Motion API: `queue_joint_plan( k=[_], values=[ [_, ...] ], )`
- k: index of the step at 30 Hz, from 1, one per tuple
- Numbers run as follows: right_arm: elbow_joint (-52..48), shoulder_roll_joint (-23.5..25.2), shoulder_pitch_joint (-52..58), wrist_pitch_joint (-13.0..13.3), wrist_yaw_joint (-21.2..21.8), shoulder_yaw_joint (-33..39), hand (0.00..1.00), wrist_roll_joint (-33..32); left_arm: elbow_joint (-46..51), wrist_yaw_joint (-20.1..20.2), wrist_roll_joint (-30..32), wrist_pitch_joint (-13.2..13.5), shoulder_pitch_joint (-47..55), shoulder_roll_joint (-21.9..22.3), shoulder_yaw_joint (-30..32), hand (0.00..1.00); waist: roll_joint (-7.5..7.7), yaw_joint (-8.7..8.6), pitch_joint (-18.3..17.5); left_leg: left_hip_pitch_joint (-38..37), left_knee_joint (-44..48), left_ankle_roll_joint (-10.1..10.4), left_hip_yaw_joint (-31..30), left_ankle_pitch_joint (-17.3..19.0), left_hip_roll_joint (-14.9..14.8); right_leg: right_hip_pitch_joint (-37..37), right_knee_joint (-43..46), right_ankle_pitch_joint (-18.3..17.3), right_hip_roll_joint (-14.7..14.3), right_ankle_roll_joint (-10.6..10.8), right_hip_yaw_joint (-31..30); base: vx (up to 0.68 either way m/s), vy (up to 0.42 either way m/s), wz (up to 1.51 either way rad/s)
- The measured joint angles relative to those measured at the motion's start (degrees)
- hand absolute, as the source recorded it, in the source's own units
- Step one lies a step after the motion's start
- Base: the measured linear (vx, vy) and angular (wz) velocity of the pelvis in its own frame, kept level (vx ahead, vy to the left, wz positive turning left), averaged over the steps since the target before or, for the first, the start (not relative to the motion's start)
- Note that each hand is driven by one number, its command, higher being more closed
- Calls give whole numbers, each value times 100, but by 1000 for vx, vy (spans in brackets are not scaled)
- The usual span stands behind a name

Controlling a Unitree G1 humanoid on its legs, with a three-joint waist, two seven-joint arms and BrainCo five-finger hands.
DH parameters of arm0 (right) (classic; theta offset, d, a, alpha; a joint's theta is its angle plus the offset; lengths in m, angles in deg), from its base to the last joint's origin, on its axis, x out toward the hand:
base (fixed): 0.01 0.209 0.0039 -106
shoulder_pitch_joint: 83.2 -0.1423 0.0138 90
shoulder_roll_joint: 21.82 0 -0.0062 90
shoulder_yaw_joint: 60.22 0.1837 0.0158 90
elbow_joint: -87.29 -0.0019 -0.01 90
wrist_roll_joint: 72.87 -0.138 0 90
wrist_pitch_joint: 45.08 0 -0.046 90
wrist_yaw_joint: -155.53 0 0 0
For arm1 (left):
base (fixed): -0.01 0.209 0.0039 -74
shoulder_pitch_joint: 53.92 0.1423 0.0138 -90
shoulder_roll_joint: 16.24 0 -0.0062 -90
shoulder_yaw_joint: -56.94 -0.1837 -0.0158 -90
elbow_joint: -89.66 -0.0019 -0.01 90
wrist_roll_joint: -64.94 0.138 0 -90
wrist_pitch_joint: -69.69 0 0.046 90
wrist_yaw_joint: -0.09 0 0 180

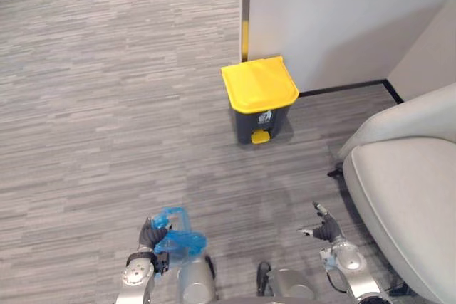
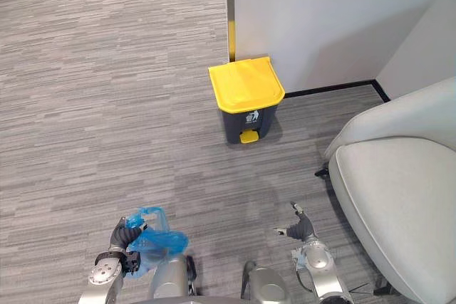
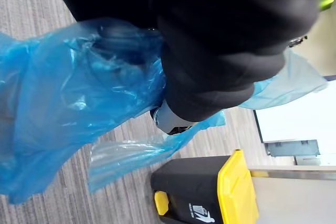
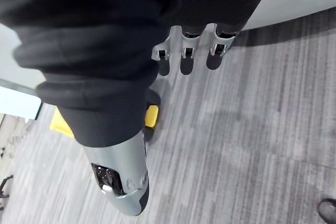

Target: Gather rubbish on tea table into small bin, then transfer packed bag to large trash can.

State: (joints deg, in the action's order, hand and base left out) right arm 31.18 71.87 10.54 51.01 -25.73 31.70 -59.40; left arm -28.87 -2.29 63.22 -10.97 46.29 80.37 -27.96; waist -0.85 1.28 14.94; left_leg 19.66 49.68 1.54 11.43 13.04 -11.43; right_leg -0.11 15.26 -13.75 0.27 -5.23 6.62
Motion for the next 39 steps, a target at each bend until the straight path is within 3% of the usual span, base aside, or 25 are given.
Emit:
queue_joint_plan(
  k=[1, 3, 4, 5, 6, 7, 8, 10, 11, 13, 15, 17, 18, 19, 20, 21, 23, 24, 26, 27, 29, 30, 31, 34, 39],
  values=[
    [43, 8, -20, 10, -1, 32, 0, -1, -4, -1, 0, 3, 44, 2, 14, 100, -7, 47, -2, 98, -786, 28, -55, -27, 156, -132, -106, -17, 20, 34, -88, 437, 127, -65],
    [206, -2, -64, -12, -6, 154, 0, 1, -8, -3, 0, 0, 122, 27, 17, 100, -24, 137, -12, 55, -2551, 347, -273, -278, 452, -368, -246, -152, 49, 257, -285, 468, 189, -59],
    [315, -4, -82, -22, -30, 236, 0, 2, -20, -8, 0, -1, 157, 36, 23, 100, -73, 161, -50, -14, -3189, 258, -444, -983, 578, -498, -279, -308, 63, 387, -444, 528, 261, -68],
    [367, 20, -78, -32, -34, 232, 0, 4, -22, -12, 0, -2, 192, 25, 54, 100, 32, 265, -127, -66, -3106, -43, -436, -1224, 727, -533, -237, -446, 164, 484, -615, 556, 254, -62],
    [353, 35, -40, -21, -32, 249, 0, 4, -9, -17, -1, -2, 181, 64, 101, 100, 177, 235, -224, 55, -2754, -190, -357, -822, 880, -556, -128, -533, 381, 629, -694, 623, 244, -37],
    [353, 33, -17, -22, -39, 290, 0, 4, -9, -16, -1, -3, 148, 108, 105, 100, 190, 218, -225, 61, -2574, -228, -311, -629, 917, -531, 62, -574, 432, 707, -705, 613, 242, -27],
    [351, 67, -17, -26, -86, 310, 0, 16, -12, -16, 2, -8, 133, 206, 39, 100, 212, 209, -228, -176, -2294, -390, -153, -196, 1025, -38, 1601, -577, 616, 1041, -858, 593, 255, -26],
    [350, 104, -7, -26, -95, 251, 0, 17, -15, -22, 2, -17, 134, 170, -76, 100, 220, 88, -220, -501, -2266, -485, -112, 14, 1128, 550, 3143, -247, 770, 1801, -883, 590, 225, -3],
    [347, 172, 27, -32, -96, 208, 0, 16, -16, -40, 0, -28, 121, 136, -125, 100, 214, -48, -212, -994, -2260, -572, -114, 168, 1209, 992, 4397, -285, 886, 1700, -825, 542, 166, 20],
    [311, 225, 64, -31, -96, 140, 0, 17, 4, -73, -1, -27, 107, 102, -123, 100, 179, -58, -204, -1510, -2432, -636, -123, 235, 1208, 1373, 4567, -410, 911, 1221, -536, 486, 78, 5],
    [175, 271, 70, -25, -101, 141, 0, 16, 164, -93, -4, -19, 66, 61, -123, 100, 162, -129, -207, -1902, -2756, -641, -264, 272, 1186, 1860, 3949, -529, 880, 1013, -119, 499, 8, 24],
    [160, 235, 60, -24, -101, 153, 0, 15, 168, -94, -5, -7, -49, 50, -115, 100, 131, -218, -185, -2139, -2943, -619, -409, 281, 1114, 2068, 2596, -437, 701, 965, 17, 482, -68, 50],
    [175, 198, 94, -27, -102, 157, 0, 17, 162, -95, -5, 1, -63, 6, -109, 100, 163, -213, -203, -2333, -2951, -294, -496, 436, 1078, 2015, 1083, 337, 444, 814, -70, 486, -100, 47],
    [196, 178, 155, -29, -105, 159, 0, 15, 121, -97, -1, -2, -88, -18, -101, 100, 174, -221, -207, -2425, -2911, -100, -625, 561, 1056, 1925, 816, 1276, 394, 603, -123, 592, -126, 46],
    [316, 65, 157, -45, -109, 178, 0, 14, -58, -113, 3, -21, -131, 65, -102, 100, -24, -204, -257, -2442, -2842, -6, -763, 612, 887, 1801, 832, 1177, 293, 550, 19, 484, -116, 39],
    [257, 54, 162, -51, -109, 222, 0, 13, -47, -121, 2, -17, -146, 69, -81, 100, -24, -182, -293, -2334, -2580, 237, -782, 444, 806, 1721, 782, 997, 300, 480, 114, 569, -158, 36],
    [129, 56, 219, -52, -116, 268, 0, 10, -45, -127, 1, -23, -189, 148, -55, 100, -66, -229, -265, -2072, -1761, 326, -785, 139, 748, 1378, 638, 853, 303, 451, 291, 446, -144, 43],
    [-6, 74, 310, -47, -120, 247, 0, 4, -10, -128, -1, -22, -222, 242, -43, 100, -53, -182, -242, -1681, -687, 339, -707, -153, 533, 898, 371, 806, 288, 405, 339, 393, -96, 34],
    [-190, 133, 428, -26, -143, 262, 0, -49, 52, -108, -1, -8, -196, 310, -63, 100, 2, -39, -254, -1260, -21, 133, -259, 122, 181, 277, -38, 795, 290, 386, 376, 381, -68, 9],
    [-221, 135, 413, -17, -147, 266, 0, -63, 127, -96, -1, -7, -196, 326, -63, 100, 18, -35, -276, -1132, -125, 78, -197, 155, 136, 202, -119, 794, 302, 387, 371, 285, -14, -16],
    [-212, 142, 289, -9, -186, 329, 0, -88, 204, -69, 0, 6, -150, 361, -61, 100, -72, -16, -334, -904, -1562, 196, -158, 67, 113, 116, -255, 775, 307, 465, 344, 215, 71, -24],
    [-214, 132, 292, -6, -187, 420, 0, -132, 187, -30, 2, 0, -130, 385, -86, 100, -228, -37, -388, -895, -2584, 236, -200, -596, 98, 107, -252, 682, 203, 632, 319, 174, 130, -16],
    [-154, 153, 283, -11, -192, 488, 0, -161, 147, -25, 2, 0, -139, 386, -100, 100, -280, -38, -394, -944, -2705, 161, -199, -465, 56, 93, -236, 625, 170, 712, 277, 264, 187, -9],
    [-75, 321, 360, -42, -206, 554, 0, -184, 51, -24, 4, -18, -159, 349, -109, 100, -4, -36, -450, -1289, -3149, 122, -3, -510, 389, 33, -275, 556, 447, 848, 73, 181, 142, -11],
    [234, 332, 285, -38, -224, 606, 0, -187, -43, -15, 12, -17, -142, 219, -111, 100, 12, -48, -481, -1480, -3484, 60, 139, -552, 530, 9, -443, 576, 539, 960, -84, 60, 38, -15]
  ],
)
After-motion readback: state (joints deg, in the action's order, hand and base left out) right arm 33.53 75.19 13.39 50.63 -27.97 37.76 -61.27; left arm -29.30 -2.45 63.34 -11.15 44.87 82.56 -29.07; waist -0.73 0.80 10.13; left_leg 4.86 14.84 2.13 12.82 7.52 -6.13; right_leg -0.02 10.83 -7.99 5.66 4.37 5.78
